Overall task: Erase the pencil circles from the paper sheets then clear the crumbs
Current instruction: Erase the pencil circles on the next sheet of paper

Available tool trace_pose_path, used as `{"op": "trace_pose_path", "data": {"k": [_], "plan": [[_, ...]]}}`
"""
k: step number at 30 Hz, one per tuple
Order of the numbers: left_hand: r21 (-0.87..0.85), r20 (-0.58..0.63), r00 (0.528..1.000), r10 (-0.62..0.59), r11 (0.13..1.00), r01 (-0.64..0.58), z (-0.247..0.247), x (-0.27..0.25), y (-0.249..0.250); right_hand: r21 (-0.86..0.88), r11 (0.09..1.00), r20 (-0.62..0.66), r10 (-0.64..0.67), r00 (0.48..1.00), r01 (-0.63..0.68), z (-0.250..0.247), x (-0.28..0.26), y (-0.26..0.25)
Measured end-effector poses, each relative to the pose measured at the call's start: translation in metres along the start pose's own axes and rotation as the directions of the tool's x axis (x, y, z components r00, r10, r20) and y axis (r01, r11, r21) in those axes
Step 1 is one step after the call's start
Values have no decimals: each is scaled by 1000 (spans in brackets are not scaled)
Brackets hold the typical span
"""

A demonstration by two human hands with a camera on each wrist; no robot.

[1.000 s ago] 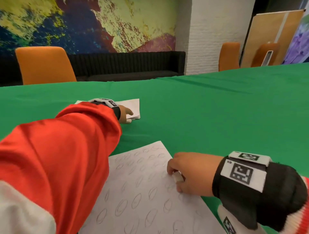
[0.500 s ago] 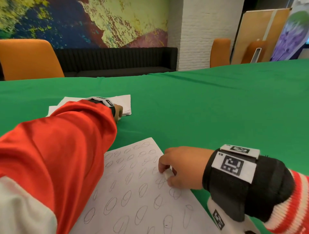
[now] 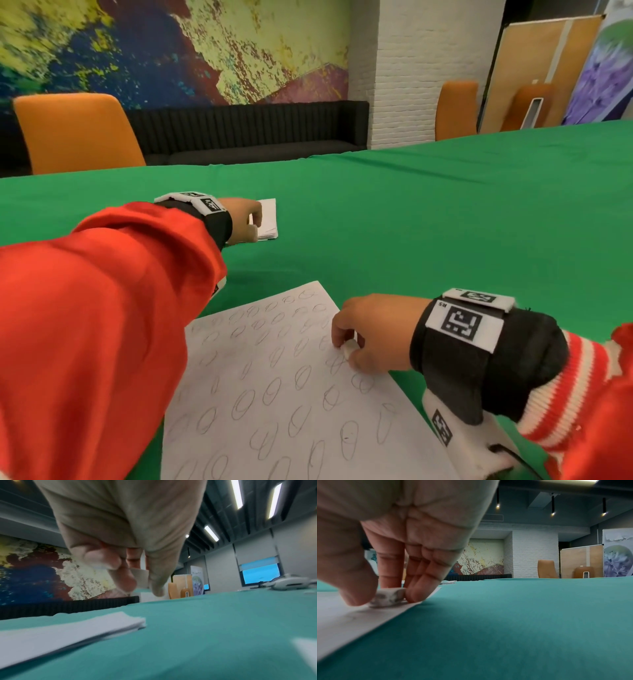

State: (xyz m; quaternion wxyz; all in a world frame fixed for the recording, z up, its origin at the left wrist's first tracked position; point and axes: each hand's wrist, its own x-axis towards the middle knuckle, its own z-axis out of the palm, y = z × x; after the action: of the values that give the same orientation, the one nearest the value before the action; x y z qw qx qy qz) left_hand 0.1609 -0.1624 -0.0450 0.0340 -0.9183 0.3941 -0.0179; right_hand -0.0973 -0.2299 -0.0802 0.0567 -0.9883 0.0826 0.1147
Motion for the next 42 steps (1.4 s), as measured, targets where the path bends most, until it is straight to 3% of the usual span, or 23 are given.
{"op": "trace_pose_path", "data": {"k": [6, 9, 12, 15, 22, 28, 34, 42], "plan": [[-197, -20, 992, 121, 973, -122, -48, -82, 17, -57, 998, -27, 8, 1000, -10, -5, -5, -3], [-277, -49, 979, 196, 939, -202, -64, -128, 35, -88, 994, -203, 42, 978, -61, -13, -19, -4], [-314, -59, 963, 263, 911, -268, -71, -171, 53, 71, 997, -324, 11, 946, 13, -29, -44, -17], [-366, -55, 951, 305, 880, -304, -70, -204, 66, 205, 973, -302, -38, 952, 104, -42, -74, -37], [-505, 18, 937, 350, 812, -294, -48, -256, 74, 208, 972, -280, -44, 959, 105, -27, -110, -64], [-433, 146, 932, 331, 869, -241, -34, -273, 70, 127, 983, -262, -99, 960, 136, -19, -115, -80], [8, 397, 901, 176, 981, -196, -23, -283, 61, 1, 998, -169, 59, 984, -59, -4, -106, -60], [22, 452, 867, 210, 969, -246, 6, -269, 69, 18, 1000, -108, 18, 994, -16, 9, -94, -67]]}}
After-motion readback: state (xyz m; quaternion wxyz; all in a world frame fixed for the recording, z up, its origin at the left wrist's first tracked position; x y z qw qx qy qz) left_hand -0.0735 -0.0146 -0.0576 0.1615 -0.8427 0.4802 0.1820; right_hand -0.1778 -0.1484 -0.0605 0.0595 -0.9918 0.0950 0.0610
